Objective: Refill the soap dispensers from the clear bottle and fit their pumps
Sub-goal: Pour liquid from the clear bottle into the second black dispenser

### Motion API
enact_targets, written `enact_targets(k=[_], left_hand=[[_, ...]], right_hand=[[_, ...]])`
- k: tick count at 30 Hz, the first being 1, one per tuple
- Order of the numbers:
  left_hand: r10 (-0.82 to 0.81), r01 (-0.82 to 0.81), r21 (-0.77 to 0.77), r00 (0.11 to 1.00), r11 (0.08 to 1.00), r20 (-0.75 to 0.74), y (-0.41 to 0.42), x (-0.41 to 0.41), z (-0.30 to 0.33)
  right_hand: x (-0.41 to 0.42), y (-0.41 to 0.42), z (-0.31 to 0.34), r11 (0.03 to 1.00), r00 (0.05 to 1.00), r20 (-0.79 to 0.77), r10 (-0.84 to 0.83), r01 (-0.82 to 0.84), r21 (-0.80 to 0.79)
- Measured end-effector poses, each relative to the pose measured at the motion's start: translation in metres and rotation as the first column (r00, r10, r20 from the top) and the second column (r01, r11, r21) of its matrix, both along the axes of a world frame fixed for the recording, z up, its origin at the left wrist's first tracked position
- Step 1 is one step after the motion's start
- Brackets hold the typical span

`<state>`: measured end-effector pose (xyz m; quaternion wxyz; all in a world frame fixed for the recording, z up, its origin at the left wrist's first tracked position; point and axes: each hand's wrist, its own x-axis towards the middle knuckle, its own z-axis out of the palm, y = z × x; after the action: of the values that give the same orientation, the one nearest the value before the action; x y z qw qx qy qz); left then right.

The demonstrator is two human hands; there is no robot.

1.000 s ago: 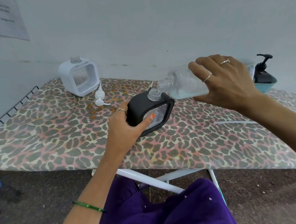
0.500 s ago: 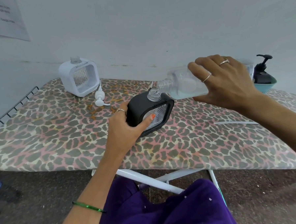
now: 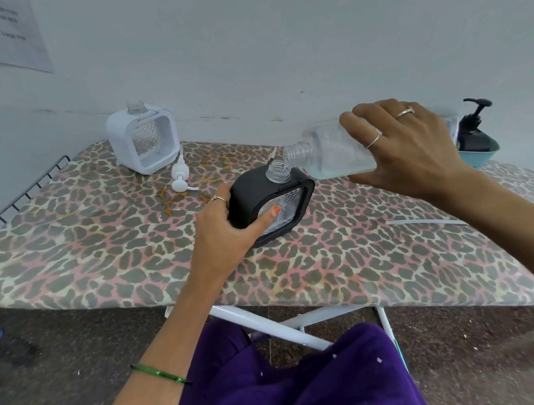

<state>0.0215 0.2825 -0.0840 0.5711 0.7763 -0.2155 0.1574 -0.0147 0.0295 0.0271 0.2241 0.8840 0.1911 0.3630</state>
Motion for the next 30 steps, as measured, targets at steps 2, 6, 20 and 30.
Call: enact_targets(k=[2,6,20,30], left_hand=[[0.000,0.000,0.000,1.000,1.000,0.003,0.0000,-0.0002,0.0002],[-0.005,0.005,-0.003,1.000,1.000,0.004,-0.0004,-0.0004,0.0008],[-0.001,0.001,-0.004,1.000,1.000,0.017,-0.0001,-0.0008,0.0011],[-0.001,0.001,-0.003,1.000,1.000,0.020,0.0001,0.0010,-0.0010]], right_hand=[[0.0001,-0.0003,-0.0003,1.000,1.000,0.000,-0.004,0.004,-0.003],[0.0001,0.0001,0.0012,1.000,1.000,-0.014,-0.010,0.009,-0.006],[-0.0007,0.0010,0.0016,1.000,1.000,-0.002,-0.003,0.003,-0.006],[-0.0001,0.0003,0.0015,1.000,1.000,0.006,0.003,-0.003,-0.016]])
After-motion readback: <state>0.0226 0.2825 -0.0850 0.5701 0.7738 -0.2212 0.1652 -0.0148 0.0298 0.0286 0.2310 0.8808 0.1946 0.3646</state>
